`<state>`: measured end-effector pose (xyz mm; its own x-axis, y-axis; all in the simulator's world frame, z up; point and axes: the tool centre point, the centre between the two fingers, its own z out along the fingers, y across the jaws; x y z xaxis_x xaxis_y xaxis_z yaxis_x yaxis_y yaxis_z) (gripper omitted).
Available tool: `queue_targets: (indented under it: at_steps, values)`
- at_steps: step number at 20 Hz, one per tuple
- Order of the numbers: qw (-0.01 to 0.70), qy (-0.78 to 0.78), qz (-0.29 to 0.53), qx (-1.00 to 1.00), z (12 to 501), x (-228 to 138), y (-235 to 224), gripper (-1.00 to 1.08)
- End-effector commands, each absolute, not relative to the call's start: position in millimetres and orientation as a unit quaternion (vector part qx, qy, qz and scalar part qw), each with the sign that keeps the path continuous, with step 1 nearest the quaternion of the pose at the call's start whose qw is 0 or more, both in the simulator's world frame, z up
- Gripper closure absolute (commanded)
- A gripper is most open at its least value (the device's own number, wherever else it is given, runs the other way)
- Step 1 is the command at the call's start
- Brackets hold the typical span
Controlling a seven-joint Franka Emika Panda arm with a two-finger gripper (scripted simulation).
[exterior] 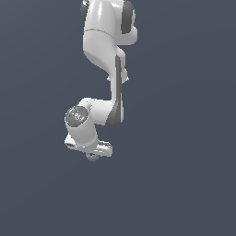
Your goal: Pick up the object and move it to a goal position.
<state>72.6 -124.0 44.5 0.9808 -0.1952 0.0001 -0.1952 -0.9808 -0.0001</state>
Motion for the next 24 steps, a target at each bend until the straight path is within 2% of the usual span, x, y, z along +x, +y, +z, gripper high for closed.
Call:
queue_targets:
  at_steps: [1,12,24]
  values:
    - [0.0,0.098,0.0,-0.995,45,84,-129,1.08]
    - [0.0,0.098,0.0,-0.995,46,122,-148,1.08]
    - [0.0,0.098,0.0,-0.995,46,137,-154,1.08]
